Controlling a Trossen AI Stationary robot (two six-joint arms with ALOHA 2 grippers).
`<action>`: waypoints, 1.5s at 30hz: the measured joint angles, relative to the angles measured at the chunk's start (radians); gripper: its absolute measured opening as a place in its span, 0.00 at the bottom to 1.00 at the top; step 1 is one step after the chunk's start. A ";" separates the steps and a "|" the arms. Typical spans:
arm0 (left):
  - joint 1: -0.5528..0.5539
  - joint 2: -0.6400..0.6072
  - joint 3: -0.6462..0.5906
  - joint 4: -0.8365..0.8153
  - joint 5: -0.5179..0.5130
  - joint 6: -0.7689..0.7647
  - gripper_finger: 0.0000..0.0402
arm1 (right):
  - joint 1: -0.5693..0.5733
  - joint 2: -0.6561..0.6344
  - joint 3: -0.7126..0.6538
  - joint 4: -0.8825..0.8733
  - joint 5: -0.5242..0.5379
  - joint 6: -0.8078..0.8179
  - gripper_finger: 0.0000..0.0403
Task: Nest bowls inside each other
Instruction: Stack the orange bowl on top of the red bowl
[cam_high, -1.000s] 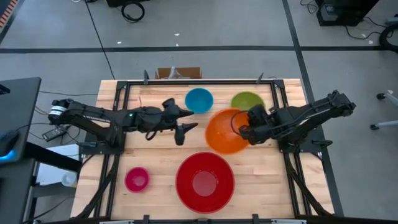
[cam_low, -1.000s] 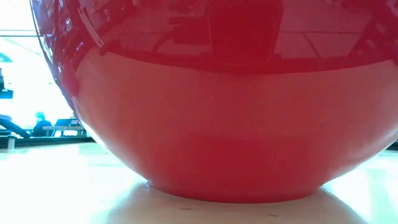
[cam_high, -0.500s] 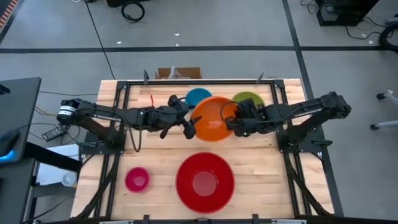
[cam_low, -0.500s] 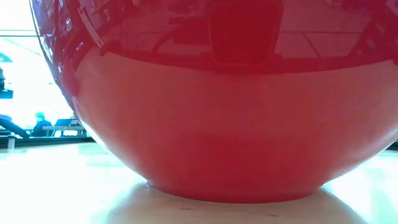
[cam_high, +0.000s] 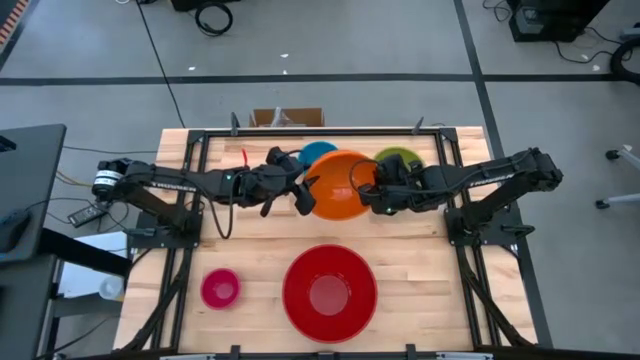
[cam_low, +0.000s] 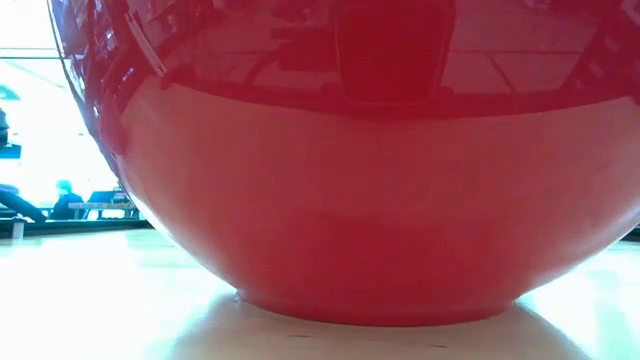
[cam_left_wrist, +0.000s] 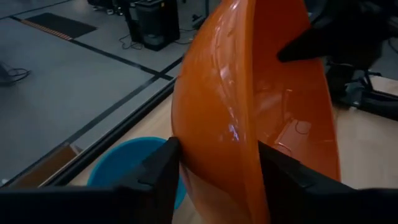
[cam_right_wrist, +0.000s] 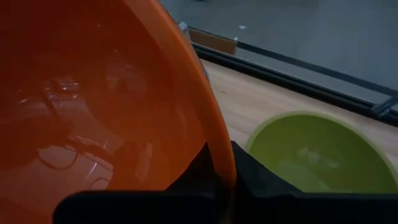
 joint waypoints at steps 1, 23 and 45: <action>0.003 0.000 0.000 0.000 -0.001 0.000 0.42 | -0.003 0.000 0.000 0.001 0.000 -0.001 0.04; 0.007 0.001 0.000 0.001 -0.048 0.005 0.32 | -0.033 0.000 0.003 0.014 -0.016 -0.047 0.04; -0.006 0.001 0.000 0.017 -0.079 -0.023 0.36 | -0.044 -0.002 0.003 0.019 -0.029 -0.054 0.04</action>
